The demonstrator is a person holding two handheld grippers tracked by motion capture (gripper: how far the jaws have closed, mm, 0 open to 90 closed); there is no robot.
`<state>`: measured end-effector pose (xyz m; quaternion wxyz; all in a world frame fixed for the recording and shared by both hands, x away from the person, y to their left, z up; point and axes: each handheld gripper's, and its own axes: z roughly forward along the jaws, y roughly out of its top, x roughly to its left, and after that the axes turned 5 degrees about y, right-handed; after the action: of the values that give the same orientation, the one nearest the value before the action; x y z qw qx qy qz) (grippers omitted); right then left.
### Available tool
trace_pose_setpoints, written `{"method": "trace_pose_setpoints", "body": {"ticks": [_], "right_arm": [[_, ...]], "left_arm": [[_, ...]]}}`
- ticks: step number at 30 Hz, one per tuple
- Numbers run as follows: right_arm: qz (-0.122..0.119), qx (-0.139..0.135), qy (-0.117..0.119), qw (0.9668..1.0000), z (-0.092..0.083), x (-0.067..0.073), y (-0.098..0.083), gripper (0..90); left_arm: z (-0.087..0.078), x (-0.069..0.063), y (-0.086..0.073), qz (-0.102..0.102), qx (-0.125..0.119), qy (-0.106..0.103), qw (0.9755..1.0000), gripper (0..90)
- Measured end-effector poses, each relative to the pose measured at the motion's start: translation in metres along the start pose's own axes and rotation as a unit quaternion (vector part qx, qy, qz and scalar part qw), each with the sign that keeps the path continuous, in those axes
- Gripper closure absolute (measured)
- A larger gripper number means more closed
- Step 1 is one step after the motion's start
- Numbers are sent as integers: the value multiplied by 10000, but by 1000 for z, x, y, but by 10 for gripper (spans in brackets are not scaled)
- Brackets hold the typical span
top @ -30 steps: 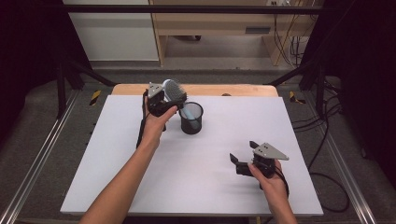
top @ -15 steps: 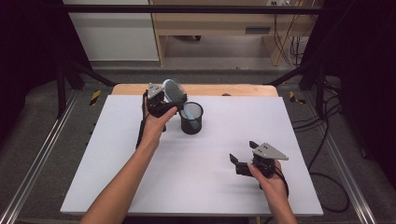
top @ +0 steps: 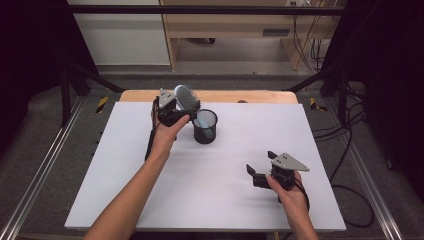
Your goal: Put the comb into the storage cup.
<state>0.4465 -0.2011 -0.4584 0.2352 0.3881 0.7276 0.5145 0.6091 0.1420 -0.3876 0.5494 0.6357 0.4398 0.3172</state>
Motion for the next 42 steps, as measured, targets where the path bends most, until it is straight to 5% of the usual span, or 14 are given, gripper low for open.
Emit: {"method": "trace_pose_setpoints", "body": {"ticks": [26, 42], "right_arm": [[-26, 71, 53, 10000, 2, 0, -2, 84], [-123, 102, 115, 9998, 4, 8, 1, 80]], "left_arm": [[-9, -4, -4, 106, -55, -30, 9999, 19], [-33, -4, -14, 121, -69, 76, 9999, 19]]}}
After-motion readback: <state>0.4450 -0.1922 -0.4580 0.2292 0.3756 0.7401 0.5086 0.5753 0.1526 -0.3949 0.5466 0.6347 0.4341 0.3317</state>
